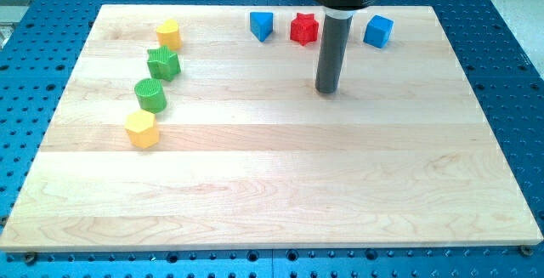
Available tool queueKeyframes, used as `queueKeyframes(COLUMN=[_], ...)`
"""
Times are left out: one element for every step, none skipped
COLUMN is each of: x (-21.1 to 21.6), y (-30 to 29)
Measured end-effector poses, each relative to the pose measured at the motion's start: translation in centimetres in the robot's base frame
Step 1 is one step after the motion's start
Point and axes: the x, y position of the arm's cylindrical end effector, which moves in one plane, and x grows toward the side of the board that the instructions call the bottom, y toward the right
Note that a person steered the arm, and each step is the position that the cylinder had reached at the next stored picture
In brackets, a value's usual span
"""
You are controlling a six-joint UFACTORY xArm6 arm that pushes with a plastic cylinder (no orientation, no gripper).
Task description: Move the green circle diagonally bottom right to the green star
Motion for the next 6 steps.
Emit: queueKeyframes(x=[0.9,5.4,12.4,13.8,14.3,8.1], y=[0.6,-4.9,-10.5,-20.6,-31.7,-33.4])
